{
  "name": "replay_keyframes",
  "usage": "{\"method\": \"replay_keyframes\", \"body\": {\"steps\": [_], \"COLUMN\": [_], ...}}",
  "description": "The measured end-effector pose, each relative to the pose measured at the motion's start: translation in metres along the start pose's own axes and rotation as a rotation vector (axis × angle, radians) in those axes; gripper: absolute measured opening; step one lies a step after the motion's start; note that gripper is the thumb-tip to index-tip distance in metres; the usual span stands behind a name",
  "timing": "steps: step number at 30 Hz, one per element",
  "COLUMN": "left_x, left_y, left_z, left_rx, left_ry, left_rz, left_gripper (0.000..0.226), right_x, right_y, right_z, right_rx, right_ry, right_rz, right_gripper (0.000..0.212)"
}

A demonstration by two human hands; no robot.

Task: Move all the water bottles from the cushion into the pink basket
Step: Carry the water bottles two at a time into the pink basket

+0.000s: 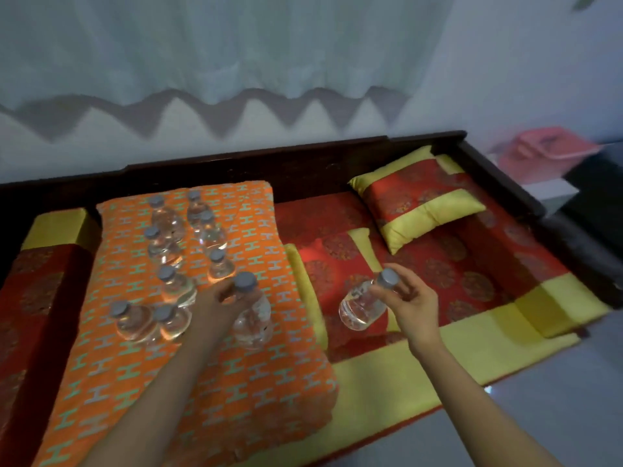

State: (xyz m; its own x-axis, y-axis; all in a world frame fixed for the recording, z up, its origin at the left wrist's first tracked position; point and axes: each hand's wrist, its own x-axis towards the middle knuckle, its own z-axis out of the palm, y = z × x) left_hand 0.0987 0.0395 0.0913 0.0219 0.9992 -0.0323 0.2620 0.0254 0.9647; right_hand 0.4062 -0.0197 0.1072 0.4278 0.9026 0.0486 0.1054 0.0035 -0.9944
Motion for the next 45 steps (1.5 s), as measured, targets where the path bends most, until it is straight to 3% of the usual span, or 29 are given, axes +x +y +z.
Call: {"method": "replay_keyframes", "body": {"steps": [10, 17, 19, 22, 29, 33, 39, 43, 45], "left_x": [-0.065, -0.104, -0.109, -0.113, -0.106, -0.092, -0.078, -0.062, -0.054], "left_y": [0.117, 0.189, 0.207, 0.233, 0.267, 0.282, 0.31, 0.328, 0.34], "left_z": [0.243, 0.413, 0.455, 0.522, 0.671, 0.752, 0.86, 0.932, 0.969], "left_rx": [-0.241, -0.264, -0.253, -0.233, -0.201, -0.158, -0.122, -0.112, -0.121], "left_ry": [-0.173, -0.392, -0.457, -0.538, -0.642, -0.675, -0.686, -0.694, -0.697], "left_rz": [0.063, 0.104, 0.124, 0.166, 0.205, 0.19, 0.168, 0.137, 0.139], "left_gripper": [0.018, 0.037, 0.039, 0.023, 0.023, 0.03, 0.023, 0.044, 0.037], "right_x": [-0.032, -0.053, -0.056, -0.054, -0.015, 0.017, 0.068, 0.101, 0.121], "right_y": [-0.038, -0.056, -0.057, -0.057, -0.036, -0.021, -0.012, -0.004, -0.001], "right_z": [-0.268, -0.44, -0.479, -0.538, -0.658, -0.719, -0.813, -0.878, -0.909], "right_rx": [-0.062, -0.062, -0.058, -0.072, -0.117, -0.106, -0.081, -0.062, -0.071], "right_ry": [0.165, 0.371, 0.432, 0.513, 0.635, 0.651, 0.721, 0.751, 0.75], "right_rz": [-0.044, -0.018, 0.01, 0.023, 0.018, 0.022, 0.028, 0.057, 0.055], "right_gripper": [0.041, 0.043, 0.044, 0.044, 0.047, 0.047, 0.048, 0.047, 0.046]}}
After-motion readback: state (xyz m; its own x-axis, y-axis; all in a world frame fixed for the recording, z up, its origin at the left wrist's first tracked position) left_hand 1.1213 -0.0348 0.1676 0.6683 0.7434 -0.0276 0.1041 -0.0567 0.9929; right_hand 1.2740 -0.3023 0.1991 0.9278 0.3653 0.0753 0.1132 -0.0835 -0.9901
